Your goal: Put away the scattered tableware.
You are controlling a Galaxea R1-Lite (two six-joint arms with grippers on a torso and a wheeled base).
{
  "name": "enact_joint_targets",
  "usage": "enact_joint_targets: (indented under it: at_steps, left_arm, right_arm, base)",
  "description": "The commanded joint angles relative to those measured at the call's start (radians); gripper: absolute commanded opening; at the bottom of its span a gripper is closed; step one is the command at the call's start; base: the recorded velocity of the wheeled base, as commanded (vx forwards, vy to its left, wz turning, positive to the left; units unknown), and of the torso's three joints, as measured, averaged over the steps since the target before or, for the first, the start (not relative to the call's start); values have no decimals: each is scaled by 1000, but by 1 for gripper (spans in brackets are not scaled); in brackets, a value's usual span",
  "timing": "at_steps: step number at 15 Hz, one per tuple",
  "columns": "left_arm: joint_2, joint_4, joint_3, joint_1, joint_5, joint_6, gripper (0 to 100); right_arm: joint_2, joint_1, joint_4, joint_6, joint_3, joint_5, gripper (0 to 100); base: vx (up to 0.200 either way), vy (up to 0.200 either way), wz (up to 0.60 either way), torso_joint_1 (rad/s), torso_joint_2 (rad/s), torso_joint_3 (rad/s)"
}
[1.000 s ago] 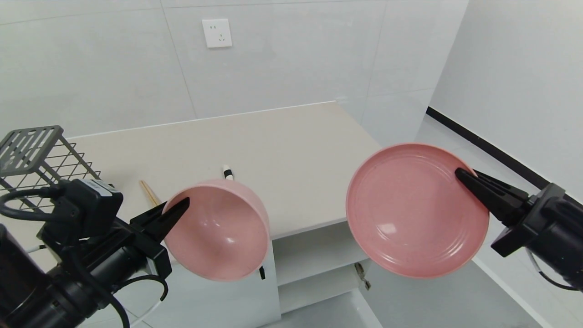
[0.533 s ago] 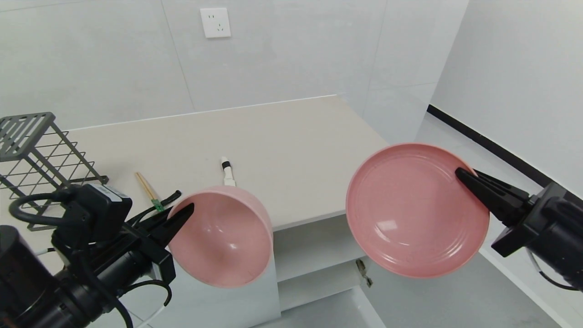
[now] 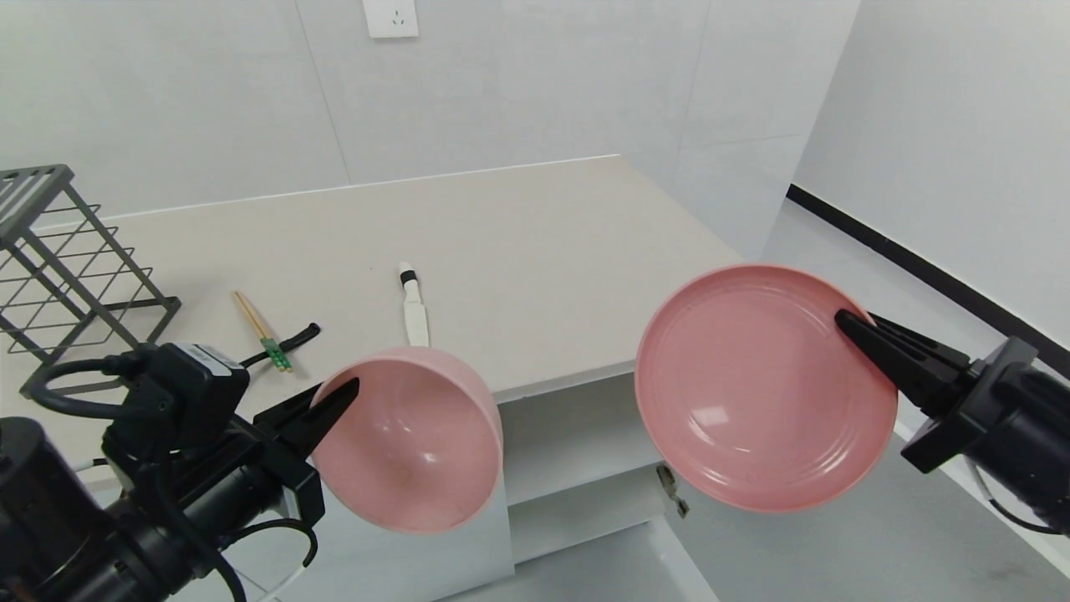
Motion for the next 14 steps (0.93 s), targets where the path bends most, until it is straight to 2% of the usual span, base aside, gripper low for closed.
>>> enact_joint_targets:
  at_steps: [1,4,14]
  left_arm:
    - [3,-5,5,-4,-1,1,0]
    - [4,-8,5,-8,1,-1,0]
    - [9,-8,6,-10,1,-3,0]
  right_arm:
    - [1,0,-1,-1,3,0,0]
    - [1,0,-1,1,1,0,0]
    - [1,0,-1,-1,4,0,0]
  base:
    - [0,0,0,-246,496,237]
    - [0,0,0,-219,435,207]
    - [0,0,0,-97,194,95]
